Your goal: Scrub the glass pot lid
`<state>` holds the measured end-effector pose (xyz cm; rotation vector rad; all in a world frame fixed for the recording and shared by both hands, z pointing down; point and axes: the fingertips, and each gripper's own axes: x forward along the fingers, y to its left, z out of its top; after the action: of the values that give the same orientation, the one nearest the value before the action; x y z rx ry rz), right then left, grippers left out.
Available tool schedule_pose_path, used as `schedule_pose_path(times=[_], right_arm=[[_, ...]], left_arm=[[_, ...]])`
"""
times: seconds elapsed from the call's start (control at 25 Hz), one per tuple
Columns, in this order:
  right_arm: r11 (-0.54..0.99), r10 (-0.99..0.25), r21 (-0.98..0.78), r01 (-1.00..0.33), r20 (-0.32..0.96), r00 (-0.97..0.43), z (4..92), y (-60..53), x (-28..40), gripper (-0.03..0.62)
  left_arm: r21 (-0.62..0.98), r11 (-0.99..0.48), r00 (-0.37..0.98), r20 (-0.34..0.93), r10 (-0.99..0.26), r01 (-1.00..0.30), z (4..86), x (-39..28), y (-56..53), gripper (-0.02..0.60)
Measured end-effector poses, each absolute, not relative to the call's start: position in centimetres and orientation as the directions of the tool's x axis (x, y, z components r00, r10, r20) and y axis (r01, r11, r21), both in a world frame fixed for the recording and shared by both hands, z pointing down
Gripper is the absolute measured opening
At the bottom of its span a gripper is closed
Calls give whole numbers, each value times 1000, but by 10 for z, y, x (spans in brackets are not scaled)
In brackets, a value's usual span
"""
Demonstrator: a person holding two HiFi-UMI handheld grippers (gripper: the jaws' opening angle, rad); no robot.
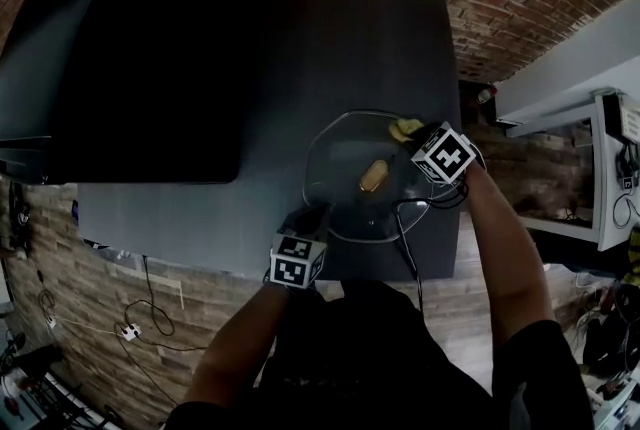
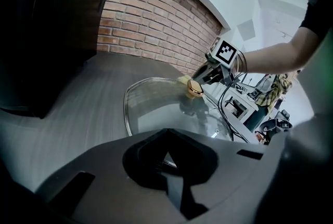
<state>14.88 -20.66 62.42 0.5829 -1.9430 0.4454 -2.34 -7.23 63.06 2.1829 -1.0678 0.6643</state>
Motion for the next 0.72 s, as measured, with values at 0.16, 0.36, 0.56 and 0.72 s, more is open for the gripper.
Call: schedule_pose_path(times=[0.16,0.36,0.56,0.72], right_arm=[[772,-241,-47,-633,901,-361,627,-187,174,44],[717,-301,-26,-697,890,-343,628,-168,186,44],[671,-336,-1,-741,891,-306,626,-142,182,44],[617,-363,-13,-787,883,-299,623,-120,169,44]], left_arm=[[302,-492,549,670,-499,-816,629,-23,-71,31],[298,-505,553,674,-489,-810,629,-21,-73,31],[308,-519,564,686,-460,-797,631,-22,-72,31],[311,-541,578,687,-441,-781,634,-24,-71,31]])
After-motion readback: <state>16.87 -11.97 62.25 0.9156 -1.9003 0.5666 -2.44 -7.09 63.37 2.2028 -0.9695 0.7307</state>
